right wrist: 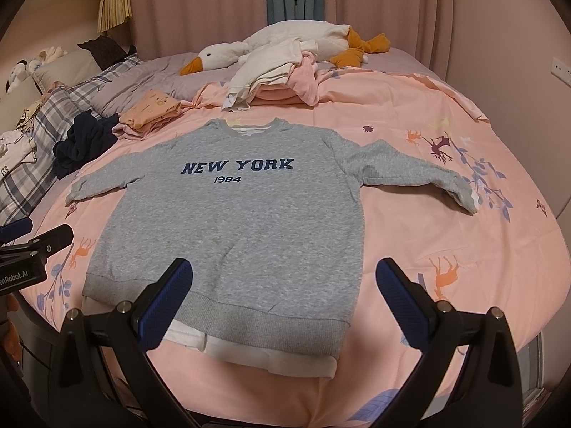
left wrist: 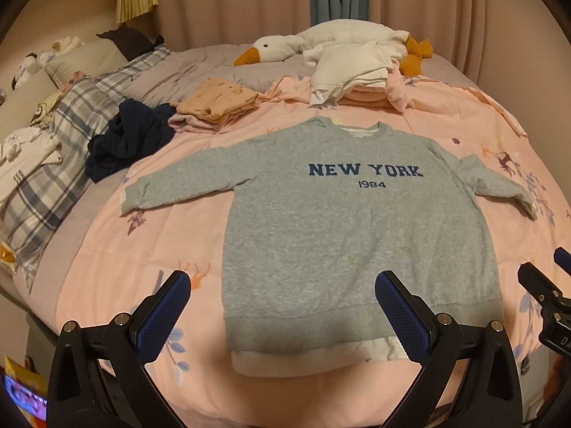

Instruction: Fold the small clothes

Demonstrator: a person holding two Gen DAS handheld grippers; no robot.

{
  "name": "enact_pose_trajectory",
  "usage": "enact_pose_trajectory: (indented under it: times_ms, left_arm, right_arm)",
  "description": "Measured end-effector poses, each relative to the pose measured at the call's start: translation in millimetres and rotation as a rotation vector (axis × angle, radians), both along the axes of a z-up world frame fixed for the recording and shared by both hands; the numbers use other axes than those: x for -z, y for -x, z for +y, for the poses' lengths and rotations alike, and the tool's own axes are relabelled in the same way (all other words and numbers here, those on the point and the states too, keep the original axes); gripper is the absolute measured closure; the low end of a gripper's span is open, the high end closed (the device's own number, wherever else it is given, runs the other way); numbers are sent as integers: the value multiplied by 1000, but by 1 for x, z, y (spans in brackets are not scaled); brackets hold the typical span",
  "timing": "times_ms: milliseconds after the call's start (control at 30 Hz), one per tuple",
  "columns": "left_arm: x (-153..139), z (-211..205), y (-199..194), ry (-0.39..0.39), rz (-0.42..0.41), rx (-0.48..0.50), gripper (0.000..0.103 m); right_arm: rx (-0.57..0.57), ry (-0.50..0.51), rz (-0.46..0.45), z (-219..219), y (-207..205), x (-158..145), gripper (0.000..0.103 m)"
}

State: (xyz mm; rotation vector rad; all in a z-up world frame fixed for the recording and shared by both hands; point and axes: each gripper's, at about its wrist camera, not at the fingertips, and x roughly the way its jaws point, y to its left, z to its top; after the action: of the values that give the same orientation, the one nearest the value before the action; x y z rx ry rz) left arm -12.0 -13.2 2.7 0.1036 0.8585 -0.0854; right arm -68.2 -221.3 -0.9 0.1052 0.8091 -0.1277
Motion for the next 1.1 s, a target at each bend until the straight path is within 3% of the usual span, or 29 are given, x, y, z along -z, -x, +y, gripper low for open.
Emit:
enact_pose_trajectory:
  times_ms: [667, 833, 900, 1033, 1100]
  left_arm:
    - [13, 1, -4, 14, 19, 3, 1]
    - [49, 9, -30, 137, 117, -12, 1]
    - [69, 16, -41, 246, 190, -2, 1]
    - [94, 25, -55, 404, 271, -10, 1]
    - [100, 24, -61, 446, 289, -13, 1]
  right_arm:
    - [0, -40, 7, -2, -2, 8, 0]
    - [-29, -357, 34, -36, -12, 44, 0]
    - [14, -512, 40, -58, -12, 67, 0]
    - [145, -626, 10, -98, -7, 92, 1]
    - [208, -681, -2, -119, -7, 99, 0]
